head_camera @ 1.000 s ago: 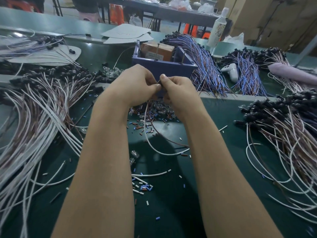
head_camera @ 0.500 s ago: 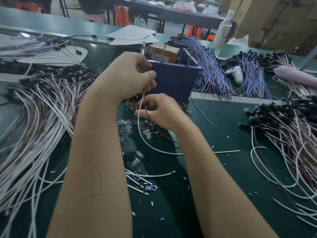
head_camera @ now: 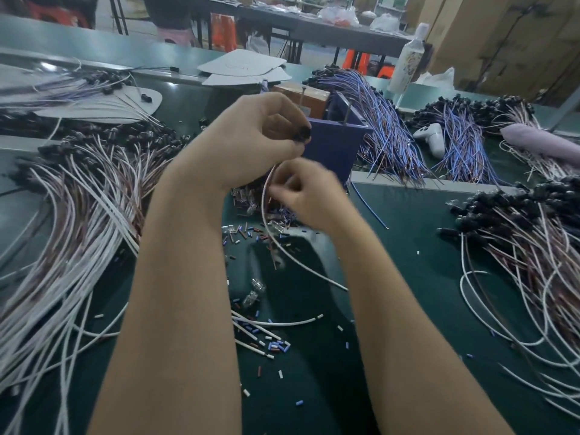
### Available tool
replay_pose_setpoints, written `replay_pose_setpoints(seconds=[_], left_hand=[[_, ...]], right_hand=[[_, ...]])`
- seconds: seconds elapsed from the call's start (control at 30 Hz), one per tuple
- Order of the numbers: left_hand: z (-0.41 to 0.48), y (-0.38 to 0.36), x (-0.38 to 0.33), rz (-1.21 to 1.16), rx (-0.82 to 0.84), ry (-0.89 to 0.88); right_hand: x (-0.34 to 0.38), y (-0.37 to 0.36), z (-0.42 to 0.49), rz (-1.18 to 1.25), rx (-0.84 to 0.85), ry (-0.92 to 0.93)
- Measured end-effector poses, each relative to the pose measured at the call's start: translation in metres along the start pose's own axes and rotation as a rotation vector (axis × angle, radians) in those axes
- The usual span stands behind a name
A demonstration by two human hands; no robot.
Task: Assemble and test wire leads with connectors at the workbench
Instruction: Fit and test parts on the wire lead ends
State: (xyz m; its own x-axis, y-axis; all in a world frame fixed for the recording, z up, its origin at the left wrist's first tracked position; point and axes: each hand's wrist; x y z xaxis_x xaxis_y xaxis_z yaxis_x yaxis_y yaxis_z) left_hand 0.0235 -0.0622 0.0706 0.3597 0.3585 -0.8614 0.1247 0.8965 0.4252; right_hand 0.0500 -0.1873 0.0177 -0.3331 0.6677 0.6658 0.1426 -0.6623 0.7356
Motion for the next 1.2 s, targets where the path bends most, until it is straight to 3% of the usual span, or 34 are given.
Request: replay_pose_setpoints(seconds=[0.1, 0.23, 0.57, 1.03, 1.2], left_hand=[[0.004, -0.007, 0.004, -0.067, -0.029, -0.02], [0.009, -0.017, 0.008, -0.088, -0.047, -0.024], [0.014, -0.021, 0.013, -0.025, -0.061, -0.032], [0.019, -0.027, 0.01, 0.234, -0.078, -0.051], [0.018, -0.027, 0.01, 0.236, -0.129, -0.081]], right_hand=[[-0.006, 0.041, -0.006, 0.267, -0.237, 0.01], [-0.001, 0.074, -0.018, 0.449, -0.315, 0.12], [0.009, 0.076, -0.018, 0.102, -0.301, 0.133], [0.013, 0.073, -0.016, -0.133, -0.342, 0.082], [0.011, 0.077, -0.017, -0.067, -0.378, 0.072]])
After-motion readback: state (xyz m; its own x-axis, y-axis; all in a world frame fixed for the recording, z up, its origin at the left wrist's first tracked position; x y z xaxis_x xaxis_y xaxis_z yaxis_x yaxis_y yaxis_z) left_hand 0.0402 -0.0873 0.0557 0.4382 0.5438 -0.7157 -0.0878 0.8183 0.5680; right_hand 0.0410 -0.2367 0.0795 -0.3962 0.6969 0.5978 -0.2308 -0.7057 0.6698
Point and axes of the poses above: each hand's wrist, its own z-axis towards the middle knuckle, its own y-axis out of the back of the hand, x = y × z, and after that the axes turned 5 degrees about x, right-handed
